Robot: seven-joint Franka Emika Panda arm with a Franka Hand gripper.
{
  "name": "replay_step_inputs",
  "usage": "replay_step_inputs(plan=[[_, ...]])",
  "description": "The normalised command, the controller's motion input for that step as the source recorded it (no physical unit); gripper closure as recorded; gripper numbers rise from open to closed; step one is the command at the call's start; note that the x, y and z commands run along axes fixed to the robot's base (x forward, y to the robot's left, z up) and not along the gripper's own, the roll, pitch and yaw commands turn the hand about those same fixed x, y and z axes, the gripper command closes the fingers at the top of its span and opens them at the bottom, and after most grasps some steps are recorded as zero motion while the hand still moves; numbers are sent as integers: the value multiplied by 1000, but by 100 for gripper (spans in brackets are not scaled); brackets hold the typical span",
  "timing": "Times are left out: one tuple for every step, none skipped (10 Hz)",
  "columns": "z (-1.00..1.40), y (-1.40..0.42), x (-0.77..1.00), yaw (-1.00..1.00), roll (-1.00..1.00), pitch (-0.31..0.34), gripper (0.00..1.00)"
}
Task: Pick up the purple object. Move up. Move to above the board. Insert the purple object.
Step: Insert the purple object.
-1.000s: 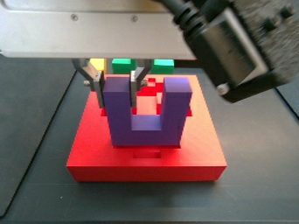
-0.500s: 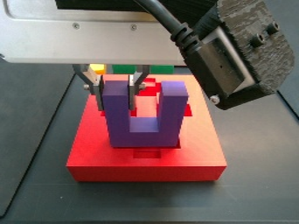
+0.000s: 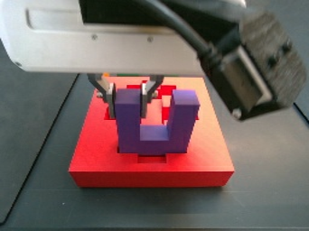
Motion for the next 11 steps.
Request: replay_step_inputs(plan=[[-254, 0, 160, 0, 133, 0, 100], [-317, 0, 0, 51, 197, 0, 100], [-406, -63, 0, 74, 256, 0, 100], [-506, -137, 0, 89, 321, -34, 100], [-560, -183, 0, 86, 360, -54, 100], [-609, -189, 0, 66, 349, -66, 100], [-623, -129, 0, 37, 283, -60, 100], [-520, -69, 11, 0, 211, -33, 100], [-560, -11, 0, 0, 170, -34, 100], [-157, -46, 49, 0, 30, 0, 100], [0, 0, 0, 0, -4, 0, 100]])
